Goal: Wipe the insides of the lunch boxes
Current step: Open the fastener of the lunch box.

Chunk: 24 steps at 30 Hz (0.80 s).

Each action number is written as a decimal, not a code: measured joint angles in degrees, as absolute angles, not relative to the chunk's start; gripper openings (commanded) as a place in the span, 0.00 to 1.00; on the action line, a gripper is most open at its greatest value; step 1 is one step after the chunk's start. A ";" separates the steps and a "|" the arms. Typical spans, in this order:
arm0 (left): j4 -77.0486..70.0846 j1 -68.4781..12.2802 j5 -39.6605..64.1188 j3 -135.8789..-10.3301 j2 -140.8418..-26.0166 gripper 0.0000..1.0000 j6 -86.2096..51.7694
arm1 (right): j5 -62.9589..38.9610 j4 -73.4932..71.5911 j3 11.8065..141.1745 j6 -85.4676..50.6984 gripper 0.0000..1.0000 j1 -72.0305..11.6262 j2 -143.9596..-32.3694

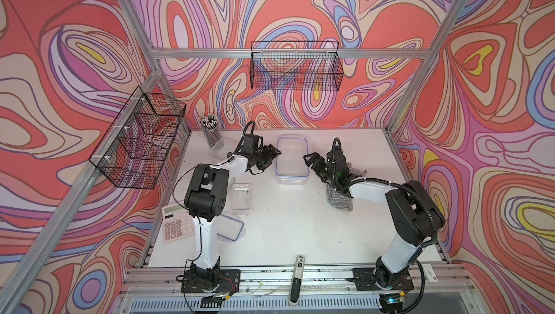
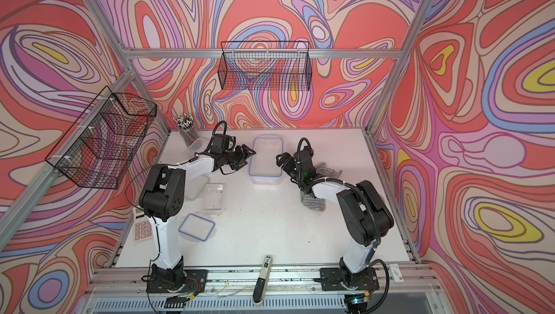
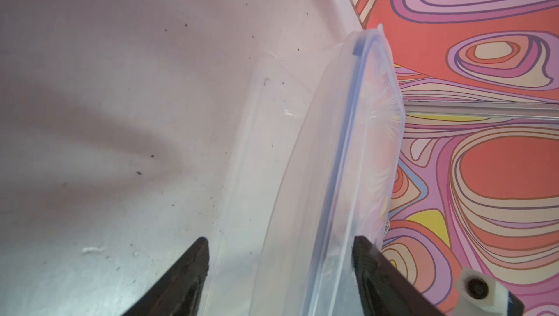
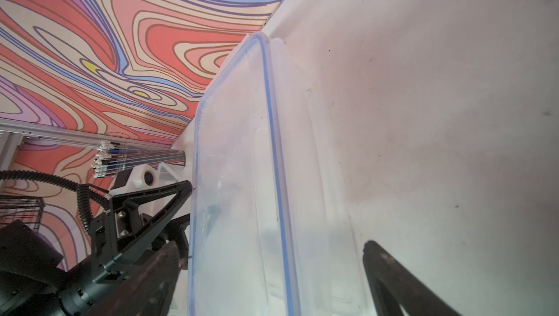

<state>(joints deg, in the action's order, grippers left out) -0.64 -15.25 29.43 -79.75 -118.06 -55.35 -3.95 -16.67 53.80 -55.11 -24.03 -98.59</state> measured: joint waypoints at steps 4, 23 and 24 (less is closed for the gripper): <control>-0.03 -14.46 28.58 -78.74 -116.77 0.78 -54.63 | -3.27 -9.96 56.23 -50.74 0.97 -23.90 -96.42; -26.79 -13.69 22.15 -53.25 -102.94 0.74 -72.51 | -12.14 13.37 87.11 -29.17 0.01 -26.83 -110.32; -28.16 -13.85 21.71 -52.38 -102.94 0.74 -73.52 | -12.45 14.20 87.46 -29.04 0.00 -27.16 -111.53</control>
